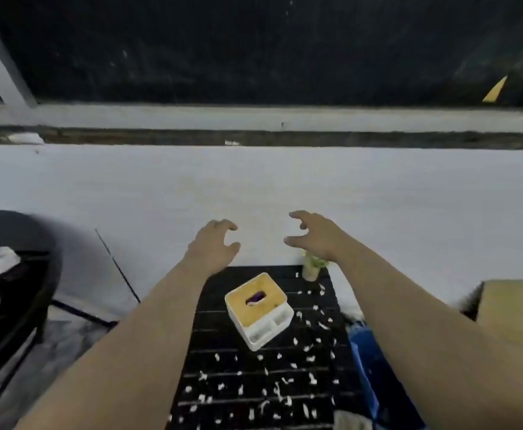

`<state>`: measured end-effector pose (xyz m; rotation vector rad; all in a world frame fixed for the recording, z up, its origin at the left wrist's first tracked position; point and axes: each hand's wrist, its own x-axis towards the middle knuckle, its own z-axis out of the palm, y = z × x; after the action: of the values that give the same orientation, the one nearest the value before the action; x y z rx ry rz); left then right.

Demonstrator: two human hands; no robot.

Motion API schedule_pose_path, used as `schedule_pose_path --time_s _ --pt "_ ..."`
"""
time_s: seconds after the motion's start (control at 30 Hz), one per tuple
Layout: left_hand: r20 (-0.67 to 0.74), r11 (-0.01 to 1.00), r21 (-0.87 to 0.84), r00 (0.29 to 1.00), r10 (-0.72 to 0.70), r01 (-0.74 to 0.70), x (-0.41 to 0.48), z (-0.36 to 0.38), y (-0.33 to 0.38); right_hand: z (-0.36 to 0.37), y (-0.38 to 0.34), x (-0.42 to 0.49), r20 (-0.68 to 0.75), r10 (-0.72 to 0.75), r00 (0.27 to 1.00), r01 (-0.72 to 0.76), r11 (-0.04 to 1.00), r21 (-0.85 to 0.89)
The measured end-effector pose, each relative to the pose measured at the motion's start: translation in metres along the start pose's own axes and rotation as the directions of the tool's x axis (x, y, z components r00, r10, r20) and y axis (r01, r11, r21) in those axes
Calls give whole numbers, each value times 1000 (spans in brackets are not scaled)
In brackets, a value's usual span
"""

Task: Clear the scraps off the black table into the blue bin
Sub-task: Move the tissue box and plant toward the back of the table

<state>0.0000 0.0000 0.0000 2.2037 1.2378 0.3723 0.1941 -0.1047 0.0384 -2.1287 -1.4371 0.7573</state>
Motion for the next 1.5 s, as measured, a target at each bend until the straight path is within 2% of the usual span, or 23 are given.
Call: schedule_pose_path --time_s 0.03,0.13,0.23,0.4,0.57,0.67,0.87,1.17,1.33,1.5 --pt "39 997 -1 996 -77 77 -6 21 -15 22 12 1 41 29 999 -28 1000 -14" --pt "-59 970 -76 970 -237 232 -18 94 -64 94 65 12 83 65 994 -69 997 41" --pt "-117 904 -245 915 -387 351 -30 167 -99 151 119 26 57 75 996 -83 984 155" --pt "-139 814 -504 903 -407 290 -43 260 -130 222 187 64 -51 -39 998 50 971 234" --pt "-179 781 -592 912 -369 200 -34 308 -148 266 226 88 -123 -64 990 101 940 326" --pt "-239 793 -587 902 -360 161 -30 323 -153 277 238 90 -167 -44 985 106 917 385" --pt "-327 797 -600 888 -324 70 -30 325 -154 276 231 78 -256 -17 967 136 880 455" --pt "-380 777 -630 881 -281 -24 -39 245 -194 286 167 59 -288 -160 944 263 893 365" --pt "-404 788 -615 870 -283 -30 -13 195 -238 330 120 92 -276 -245 929 334 875 350" --pt "-403 813 -582 874 -273 -13 45 172 -295 374 101 159 -287 -221 932 321 871 371"
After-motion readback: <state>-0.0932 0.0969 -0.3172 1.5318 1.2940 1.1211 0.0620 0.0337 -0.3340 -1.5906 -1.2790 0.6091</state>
